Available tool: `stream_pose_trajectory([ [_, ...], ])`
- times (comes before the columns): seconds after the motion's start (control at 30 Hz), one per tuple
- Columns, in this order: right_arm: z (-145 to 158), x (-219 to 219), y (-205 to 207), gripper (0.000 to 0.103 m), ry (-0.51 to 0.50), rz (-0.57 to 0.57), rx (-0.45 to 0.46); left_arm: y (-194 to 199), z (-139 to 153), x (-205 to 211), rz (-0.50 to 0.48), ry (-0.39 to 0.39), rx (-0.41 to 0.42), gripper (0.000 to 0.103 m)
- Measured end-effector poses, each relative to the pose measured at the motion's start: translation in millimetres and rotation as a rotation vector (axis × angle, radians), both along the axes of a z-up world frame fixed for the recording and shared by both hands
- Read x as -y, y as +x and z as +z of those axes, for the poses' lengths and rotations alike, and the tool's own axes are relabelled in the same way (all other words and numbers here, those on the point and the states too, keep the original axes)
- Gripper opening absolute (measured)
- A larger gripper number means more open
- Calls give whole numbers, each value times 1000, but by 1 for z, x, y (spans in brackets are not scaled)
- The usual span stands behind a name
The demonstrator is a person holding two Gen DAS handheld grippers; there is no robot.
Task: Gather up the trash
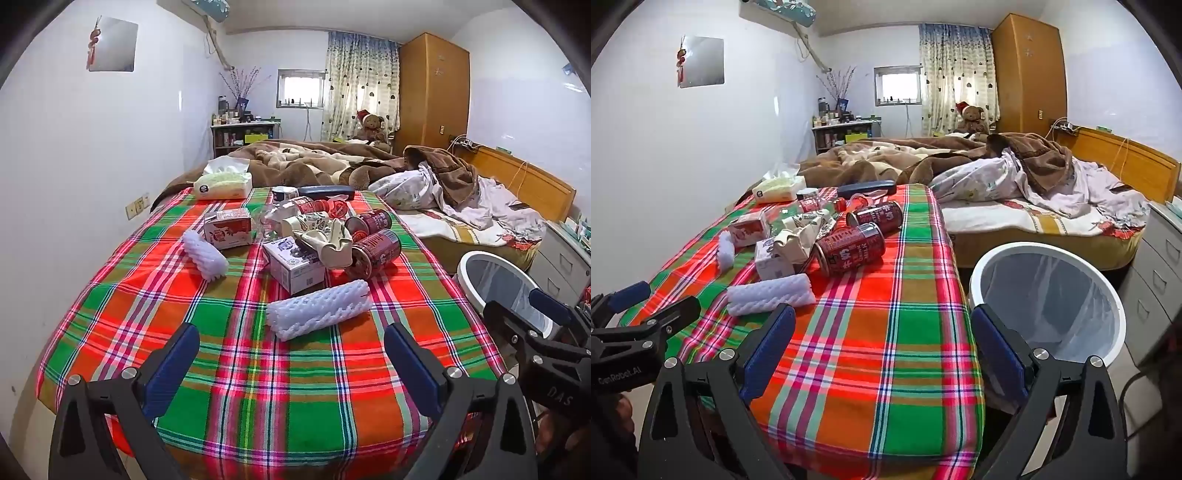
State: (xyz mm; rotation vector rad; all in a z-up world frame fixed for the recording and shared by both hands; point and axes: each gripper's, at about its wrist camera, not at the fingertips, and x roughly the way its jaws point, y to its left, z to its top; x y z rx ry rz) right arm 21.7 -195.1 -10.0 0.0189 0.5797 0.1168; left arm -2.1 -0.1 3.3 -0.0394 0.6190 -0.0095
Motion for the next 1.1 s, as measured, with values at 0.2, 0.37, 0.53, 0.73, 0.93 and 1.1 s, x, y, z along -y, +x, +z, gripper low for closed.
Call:
stream_pose_trajectory([
  [0.2, 0, 0, 1, 98, -3, -2, 2, 1, 0, 1, 1, 5, 4, 102],
  [0.37, 1, 0, 1, 98, -4, -1, 5, 0, 0, 1, 5, 5, 3, 102],
  [0.53, 1, 2, 2, 98, -4, 0, 5, -1, 1, 2, 1, 8, 9, 102],
  [0.73, 2, -1, -1, 98, -6, -3, 8, -2, 1, 1, 2, 2, 5, 102],
  [0.93, 2, 1, -1, 98, -5, -3, 10, -1, 2, 1, 0, 4, 6, 102],
  [1.1, 2, 1, -2, 98, -6, -3, 12, -1, 2, 1, -1, 4, 7, 102],
])
